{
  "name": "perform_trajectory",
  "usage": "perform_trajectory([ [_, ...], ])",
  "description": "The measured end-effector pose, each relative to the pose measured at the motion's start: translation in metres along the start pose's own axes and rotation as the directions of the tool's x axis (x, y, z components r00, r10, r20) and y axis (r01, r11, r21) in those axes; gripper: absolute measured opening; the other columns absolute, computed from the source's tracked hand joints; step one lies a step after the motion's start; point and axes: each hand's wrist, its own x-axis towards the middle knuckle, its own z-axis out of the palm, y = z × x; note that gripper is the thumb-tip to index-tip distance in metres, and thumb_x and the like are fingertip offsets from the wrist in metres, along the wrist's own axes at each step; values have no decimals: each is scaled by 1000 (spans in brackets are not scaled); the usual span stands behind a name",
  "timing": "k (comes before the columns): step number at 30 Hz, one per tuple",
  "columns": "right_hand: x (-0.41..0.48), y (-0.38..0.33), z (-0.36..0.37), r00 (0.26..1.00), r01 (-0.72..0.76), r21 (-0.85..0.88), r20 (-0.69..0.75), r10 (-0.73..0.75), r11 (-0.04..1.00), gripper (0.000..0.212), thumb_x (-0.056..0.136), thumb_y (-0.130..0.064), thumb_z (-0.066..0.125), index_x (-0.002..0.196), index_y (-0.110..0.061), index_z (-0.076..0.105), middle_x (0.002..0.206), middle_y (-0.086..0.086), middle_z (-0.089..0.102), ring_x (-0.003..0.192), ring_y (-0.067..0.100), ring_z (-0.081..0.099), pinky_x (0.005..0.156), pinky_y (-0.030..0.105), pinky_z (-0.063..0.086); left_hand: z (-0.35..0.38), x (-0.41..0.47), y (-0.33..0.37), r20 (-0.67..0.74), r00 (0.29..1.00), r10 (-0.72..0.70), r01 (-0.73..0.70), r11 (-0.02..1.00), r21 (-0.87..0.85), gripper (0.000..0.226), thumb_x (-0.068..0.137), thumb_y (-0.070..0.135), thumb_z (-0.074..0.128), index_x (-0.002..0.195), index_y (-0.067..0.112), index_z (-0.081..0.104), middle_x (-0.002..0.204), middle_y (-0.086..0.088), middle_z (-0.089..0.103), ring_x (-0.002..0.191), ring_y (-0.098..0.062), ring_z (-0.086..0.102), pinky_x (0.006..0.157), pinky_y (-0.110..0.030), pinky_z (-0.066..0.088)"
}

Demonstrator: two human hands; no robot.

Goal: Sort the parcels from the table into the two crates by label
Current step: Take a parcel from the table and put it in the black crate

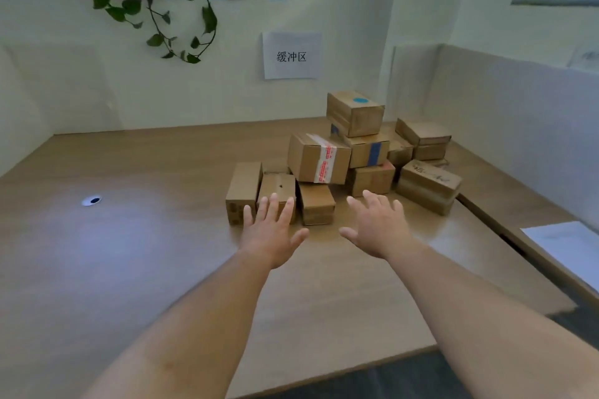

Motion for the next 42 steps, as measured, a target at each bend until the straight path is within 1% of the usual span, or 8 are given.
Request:
perform_trajectory([
  [12, 100, 66, 0, 993, -120, 7, 7, 120, 993, 71, 95, -57, 44, 153, -27, 18, 161, 10, 16, 148, 29, 14, 118, 55, 15, -22, 139, 32, -12, 996, 83, -83, 996, 19, 73, 98, 63, 19, 153, 28, -14, 161, -7, -18, 148, -26, -18, 119, -51, -10],
  [18, 148, 110, -7, 997, -71, -12, -23, 71, 997, 71, 95, -56, 45, 153, -24, 18, 160, 10, 18, 147, 29, 15, 118, 55, 16, -44, 193, 66, -77, 993, 94, -94, 996, 2, 73, 98, 62, 20, 154, 26, -12, 162, -7, -17, 148, -26, -16, 116, -48, -13],
  [23, 206, 148, -19, 999, -29, 8, -36, 29, 1000, 75, 95, -56, 45, 153, -19, 17, 159, 11, 19, 146, 30, 18, 117, 53, 17, -68, 246, 93, -105, 994, 42, -45, 999, -28, 73, 98, 62, 19, 154, 27, -12, 161, -7, -17, 148, -24, -17, 119, -48, -10],
  [29, 290, 189, -41, 995, -39, 127, -89, 50, 991, 76, 93, -58, 44, 151, -14, 22, 154, 13, 29, 140, 32, 29, 113, 50, 29, -95, 320, 118, -150, 987, -64, 45, 992, -121, 73, 97, 63, 17, 154, 27, -10, 162, -7, -15, 149, -24, -13, 120, -46, -6],
  [35, 364, 199, -54, 990, -27, 404, -116, 81, 915, 74, 96, -58, 39, 150, -9, 26, 150, 17, 35, 138, 33, 32, 110, 48, 32, -108, 383, 136, -142, 974, -178, 128, 945, -301, 76, 97, 65, 21, 155, 25, -9, 163, -7, -11, 150, -25, -6, 120, -45, 0],
  [39, 395, 196, -56, 993, -22, 525, -89, 80, 851, 72, 98, -58, 34, 148, -7, 29, 147, 16, 40, 134, 32, 39, 104, 45, 36, -105, 410, 147, -68, 969, -236, 183, 878, -442, 78, 97, 63, 24, 155, 20, -7, 163, -8, -6, 150, -27, 3, 120, -45, 12],
  [41, 404, 194, -55, 997, -20, 584, -47, 58, 811, 68, 100, -55, 33, 148, -6, 31, 147, 14, 42, 131, 30, 42, 100, 41, 39, -100, 419, 150, -7, 965, -261, 222, 832, -509, 79, 98, 62, 25, 155, 18, -8, 163, -9, 1, 149, -30, 15, 119, -48, 21],
  [42, 407, 192, -53, 999, -21, 608, -17, 40, 793, 66, 101, -53, 33, 147, -6, 31, 145, 13, 45, 129, 30, 46, 97, 40, 40, -97, 423, 150, 27, 960, -280, 248, 797, -550, 79, 98, 61, 25, 155, 18, -9, 163, -11, 9, 145, -32, 24, 116, -50, 26],
])
